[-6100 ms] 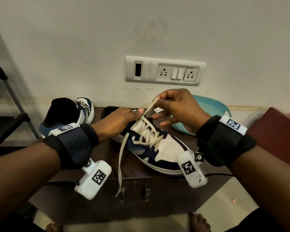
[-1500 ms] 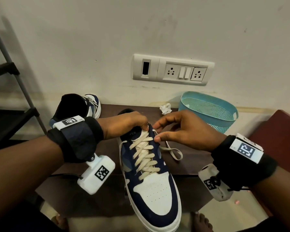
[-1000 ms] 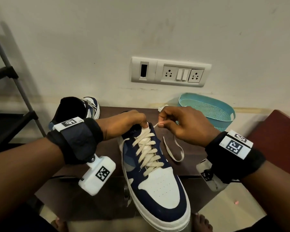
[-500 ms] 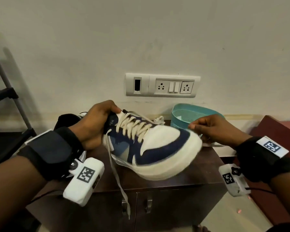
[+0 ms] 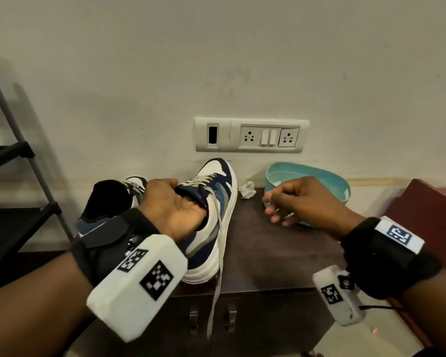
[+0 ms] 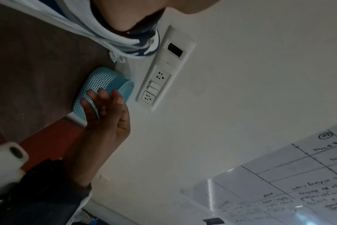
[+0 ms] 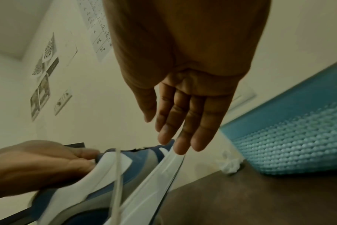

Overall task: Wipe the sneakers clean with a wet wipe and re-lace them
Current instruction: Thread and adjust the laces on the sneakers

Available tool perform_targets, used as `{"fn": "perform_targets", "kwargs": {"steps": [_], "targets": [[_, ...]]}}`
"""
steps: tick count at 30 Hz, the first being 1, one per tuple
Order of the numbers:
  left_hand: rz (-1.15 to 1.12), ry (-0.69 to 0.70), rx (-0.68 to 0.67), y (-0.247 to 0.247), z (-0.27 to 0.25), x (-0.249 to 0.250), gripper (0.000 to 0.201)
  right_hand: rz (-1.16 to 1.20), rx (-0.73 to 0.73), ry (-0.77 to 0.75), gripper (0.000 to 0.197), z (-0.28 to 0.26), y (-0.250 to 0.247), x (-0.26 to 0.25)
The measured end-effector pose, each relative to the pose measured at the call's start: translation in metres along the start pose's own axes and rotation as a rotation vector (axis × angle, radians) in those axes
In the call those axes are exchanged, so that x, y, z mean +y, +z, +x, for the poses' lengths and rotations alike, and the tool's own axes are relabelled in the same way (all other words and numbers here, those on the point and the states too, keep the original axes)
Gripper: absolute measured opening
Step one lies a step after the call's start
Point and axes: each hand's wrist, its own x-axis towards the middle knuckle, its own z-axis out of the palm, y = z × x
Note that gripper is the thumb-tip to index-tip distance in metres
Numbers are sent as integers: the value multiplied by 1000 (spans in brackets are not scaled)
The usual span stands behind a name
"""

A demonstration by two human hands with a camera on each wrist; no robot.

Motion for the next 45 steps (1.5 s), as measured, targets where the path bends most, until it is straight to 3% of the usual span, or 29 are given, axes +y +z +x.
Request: {"fn": "perform_targets", "kwargs": {"steps": [6,10,12,15,18,20,22,24,26,28,32,35,36,40,45], "targets": [[-164,39,-36,-2,19,-4,74,-12,-83,-89,26,7,62,-12],[-134,51,-2,1,26,-9,90,-30,-64,-16,32,15,76,-12],[-136,33,33,4,28,-11,90,21,-78,43,32,15,74,-13],[-32,-102,11,10,24,-12,83,-27,-110,72,25,14,70,-10],[201,-375,-180,19,-2,4,77,-108,-96,81,22,13,67,-4],[470,-403,-230,18,-15,25,74,-100,-74,101,20,14,66,-1],[793,-305,-203,12,-20,45,64,-127,-44,93,17,15,66,1],[1023,-117,-83,-2,-12,56,44,-159,-35,75,17,16,66,2],[1157,103,52,-21,2,57,30,-164,-40,74,26,16,67,2],[1271,243,104,-38,18,52,22,-173,-51,87,37,16,68,1],[1547,286,25,-56,39,35,27,-208,-52,79,36,19,71,-2],[1782,370,-21,-57,43,29,15,-211,-27,63,33,22,70,-2],[1839,376,-11,-56,42,30,21,-228,-7,46,31,21,70,-2],[1924,429,13,-46,37,41,30,-401,101,-82,20,17,70,-2],[1557,456,3,-21,19,52,23,-368,132,-98,18,20,53,-6]]}}
